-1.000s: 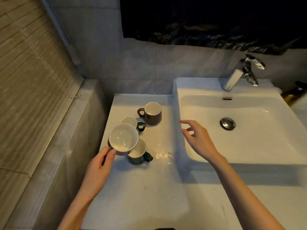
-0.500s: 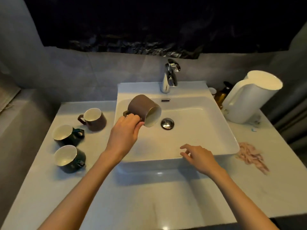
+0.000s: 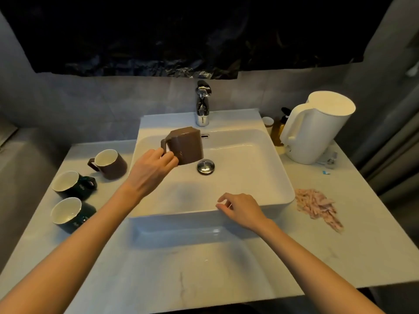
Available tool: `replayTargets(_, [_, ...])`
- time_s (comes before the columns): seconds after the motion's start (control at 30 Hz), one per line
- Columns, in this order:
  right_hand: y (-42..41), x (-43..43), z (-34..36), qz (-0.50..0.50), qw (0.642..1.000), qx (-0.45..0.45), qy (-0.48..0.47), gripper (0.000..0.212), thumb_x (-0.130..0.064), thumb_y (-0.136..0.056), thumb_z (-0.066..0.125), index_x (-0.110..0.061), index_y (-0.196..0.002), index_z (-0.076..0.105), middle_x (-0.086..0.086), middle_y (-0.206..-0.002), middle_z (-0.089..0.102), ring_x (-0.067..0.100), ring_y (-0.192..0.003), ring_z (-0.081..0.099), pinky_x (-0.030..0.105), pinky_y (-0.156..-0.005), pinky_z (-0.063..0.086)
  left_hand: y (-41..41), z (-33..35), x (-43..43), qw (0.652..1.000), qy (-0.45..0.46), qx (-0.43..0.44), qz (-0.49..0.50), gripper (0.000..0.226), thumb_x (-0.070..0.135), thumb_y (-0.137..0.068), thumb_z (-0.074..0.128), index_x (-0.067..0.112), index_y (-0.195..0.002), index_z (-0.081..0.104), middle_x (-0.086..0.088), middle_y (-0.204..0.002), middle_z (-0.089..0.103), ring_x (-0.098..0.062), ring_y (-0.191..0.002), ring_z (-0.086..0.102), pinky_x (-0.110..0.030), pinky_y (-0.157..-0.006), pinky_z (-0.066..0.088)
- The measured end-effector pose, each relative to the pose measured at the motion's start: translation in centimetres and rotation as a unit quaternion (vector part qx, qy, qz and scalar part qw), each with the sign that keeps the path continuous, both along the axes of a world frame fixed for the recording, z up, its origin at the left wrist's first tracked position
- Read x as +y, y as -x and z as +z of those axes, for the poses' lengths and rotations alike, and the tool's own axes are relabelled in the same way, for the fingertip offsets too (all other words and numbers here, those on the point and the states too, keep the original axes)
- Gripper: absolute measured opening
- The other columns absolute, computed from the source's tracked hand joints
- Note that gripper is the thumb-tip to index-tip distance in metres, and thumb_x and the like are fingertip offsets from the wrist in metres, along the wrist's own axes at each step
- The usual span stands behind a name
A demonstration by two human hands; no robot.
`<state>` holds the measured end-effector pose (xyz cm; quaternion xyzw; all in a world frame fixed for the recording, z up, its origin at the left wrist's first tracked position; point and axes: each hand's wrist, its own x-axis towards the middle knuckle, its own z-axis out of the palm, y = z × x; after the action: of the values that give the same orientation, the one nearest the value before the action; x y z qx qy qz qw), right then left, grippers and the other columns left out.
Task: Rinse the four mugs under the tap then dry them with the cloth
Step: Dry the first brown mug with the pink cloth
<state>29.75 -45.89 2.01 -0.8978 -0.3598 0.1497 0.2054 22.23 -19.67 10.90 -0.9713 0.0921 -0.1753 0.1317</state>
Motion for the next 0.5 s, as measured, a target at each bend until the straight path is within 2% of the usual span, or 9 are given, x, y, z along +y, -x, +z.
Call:
replayTargets(0.03, [-0.2,-0.1,0.1,0.001,1.0,0.015,-0.002,0.031,-0.044,-0.095,0.051,-0.026,-0.118,0.062,-0.004,-0.103,0.072,0.013,-0.092,0.065,0.026,-0.078,0.045,-0.1,-0.1,-0.5,1.0,0.027,-0.009,0.008,0.017,0.009,-0.076,0.076,0.006,-0.089,0.065,-0.014,-0.078,0.063,-0.023,-0.057,0.049,-0.029,-0.049,0.039])
replayTargets(0.1, [-0.6,-0.6,0.4,0.008,0.998,0.058,-0.015,0.03,-0.039,-0.096,0.052,-0.028,-0.122,0.06,-0.003,-0.107,0.072,0.012,-0.094,0.065,0.026,-0.082,0.048,-0.3,-0.6,-1.8,0.988,0.143,-0.031,0.046,0.011,0.022,-0.087,0.064,0.011,-0.09,0.064,-0.007,-0.082,0.065,-0.02,-0.064,0.051,-0.03,-0.053,0.043])
replayTargets(0.17, [-1.0,-1.7,0.8,-0.002,0.994,0.089,-0.067,0.028,-0.033,-0.097,0.052,-0.028,-0.124,0.059,-0.005,-0.112,0.069,0.008,-0.098,0.063,0.022,-0.085,0.048,-0.6,-0.9,-3.4,0.955,0.28,-0.042,0.089,0.013,0.028,-0.093,0.056,0.016,-0.093,0.062,0.001,-0.087,0.064,-0.016,-0.073,0.053,-0.029,-0.06,0.047])
replayTargets(0.27, [-2.0,-4.7,1.3,-0.102,0.976,0.038,-0.189,0.026,-0.023,-0.097,0.054,-0.025,-0.122,0.062,-0.013,-0.115,0.063,0.002,-0.101,0.057,0.006,-0.084,0.038,-1.4,-0.7,-6.0,0.898,0.422,-0.034,0.118,0.013,0.027,-0.095,0.053,0.017,-0.093,0.062,0.006,-0.083,0.059,-0.01,-0.071,0.052,-0.019,-0.061,0.04])
replayTargets(0.3, [-2.5,-6.1,1.4,-0.149,0.963,0.012,-0.223,0.025,-0.02,-0.097,0.054,-0.024,-0.12,0.063,-0.013,-0.115,0.062,0.003,-0.101,0.056,0.005,-0.084,0.037,-1.7,-0.5,-6.9,0.877,0.463,-0.026,0.123,0.013,0.026,-0.096,0.052,0.017,-0.093,0.062,0.006,-0.082,0.059,-0.009,-0.07,0.052,-0.019,-0.06,0.038])
replayTargets(0.33, [-3.1,-7.6,1.3,-0.198,0.948,-0.014,-0.249,0.024,-0.018,-0.097,0.054,-0.023,-0.118,0.064,-0.013,-0.114,0.062,0.004,-0.101,0.056,0.007,-0.085,0.039,-2.1,-0.3,-7.8,0.857,0.499,-0.014,0.128,0.014,0.026,-0.096,0.051,0.017,-0.092,0.061,0.005,-0.081,0.059,-0.009,-0.07,0.052,-0.02,-0.059,0.038])
replayTargets(0.4, [-4.5,-10.9,0.5,-0.3,0.916,-0.048,-0.262,0.022,-0.014,-0.096,0.052,-0.021,-0.114,0.063,-0.008,-0.113,0.062,0.01,-0.102,0.057,0.022,-0.088,0.047,-3.1,0.0,-9.6,0.818,0.56,0.026,0.129,0.018,0.027,-0.097,0.049,0.015,-0.092,0.061,0.003,-0.082,0.061,-0.01,-0.072,0.053,-0.022,-0.06,0.04])
replayTargets(0.47, [-6.2,-14.1,-1.2,-0.384,0.895,-0.048,-0.222,0.023,-0.012,-0.094,0.053,-0.02,-0.113,0.063,-0.001,-0.115,0.061,0.019,-0.105,0.056,0.037,-0.091,0.049,-4.1,0.3,-11.6,0.769,0.623,0.067,0.126,0.025,0.029,-0.098,0.046,0.011,-0.092,0.062,0.0,-0.085,0.062,-0.009,-0.076,0.056,-0.02,-0.063,0.043])
replayTargets(0.5, [-7.2,-15.5,-2.3,-0.406,0.894,-0.043,-0.185,0.024,-0.011,-0.092,0.053,-0.018,-0.113,0.063,0.004,-0.118,0.061,0.023,-0.107,0.055,0.039,-0.093,0.047,-4.4,0.5,-12.6,0.744,0.652,0.081,0.124,0.028,0.029,-0.099,0.045,0.008,-0.09,0.061,-0.002,-0.084,0.061,-0.005,-0.073,0.055,-0.016,-0.062,0.044])
